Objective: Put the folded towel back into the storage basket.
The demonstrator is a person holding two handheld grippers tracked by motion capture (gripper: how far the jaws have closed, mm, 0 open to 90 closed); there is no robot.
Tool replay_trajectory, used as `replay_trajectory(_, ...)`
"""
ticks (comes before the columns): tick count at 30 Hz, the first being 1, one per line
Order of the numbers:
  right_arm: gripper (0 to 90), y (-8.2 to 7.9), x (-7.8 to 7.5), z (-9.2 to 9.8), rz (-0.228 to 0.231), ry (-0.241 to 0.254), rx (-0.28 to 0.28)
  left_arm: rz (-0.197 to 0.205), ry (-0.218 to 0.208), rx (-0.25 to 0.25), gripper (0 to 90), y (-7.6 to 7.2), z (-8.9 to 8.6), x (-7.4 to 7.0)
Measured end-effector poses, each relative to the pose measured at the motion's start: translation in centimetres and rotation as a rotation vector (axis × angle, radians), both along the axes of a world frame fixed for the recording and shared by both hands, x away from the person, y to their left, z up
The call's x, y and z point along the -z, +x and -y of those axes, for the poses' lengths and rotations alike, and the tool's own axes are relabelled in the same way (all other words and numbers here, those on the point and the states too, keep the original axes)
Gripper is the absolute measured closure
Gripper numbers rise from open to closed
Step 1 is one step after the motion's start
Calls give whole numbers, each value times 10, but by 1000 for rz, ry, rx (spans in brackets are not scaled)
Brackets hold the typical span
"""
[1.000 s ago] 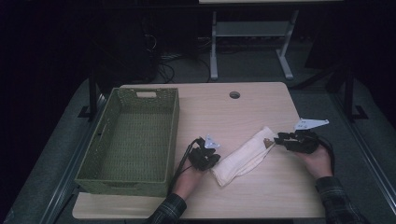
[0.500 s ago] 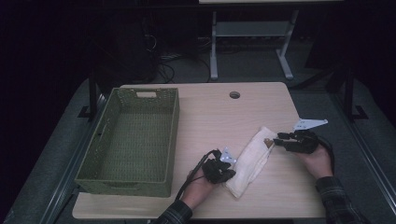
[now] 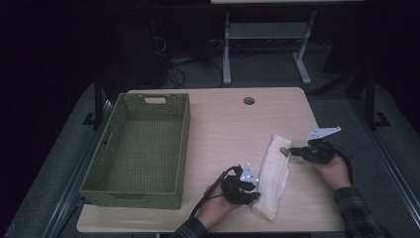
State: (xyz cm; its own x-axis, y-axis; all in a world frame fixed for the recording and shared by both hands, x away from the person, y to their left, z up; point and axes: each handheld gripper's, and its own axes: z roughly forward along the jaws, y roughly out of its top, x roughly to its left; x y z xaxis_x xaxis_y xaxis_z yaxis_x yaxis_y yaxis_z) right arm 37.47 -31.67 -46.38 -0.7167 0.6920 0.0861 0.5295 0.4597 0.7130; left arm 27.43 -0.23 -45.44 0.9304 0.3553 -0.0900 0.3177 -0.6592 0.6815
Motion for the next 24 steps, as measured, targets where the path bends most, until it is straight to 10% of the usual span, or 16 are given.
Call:
replay_trajectory(6, 898, 7, 5, -7, -18, -16, -14, -18, -18, -25, 499, 7, -23, -3)
replay_trajectory(24, 898, 35, 6, -72, -23, -12, -141, 0, -76, -38, 431, 15, -40, -10)
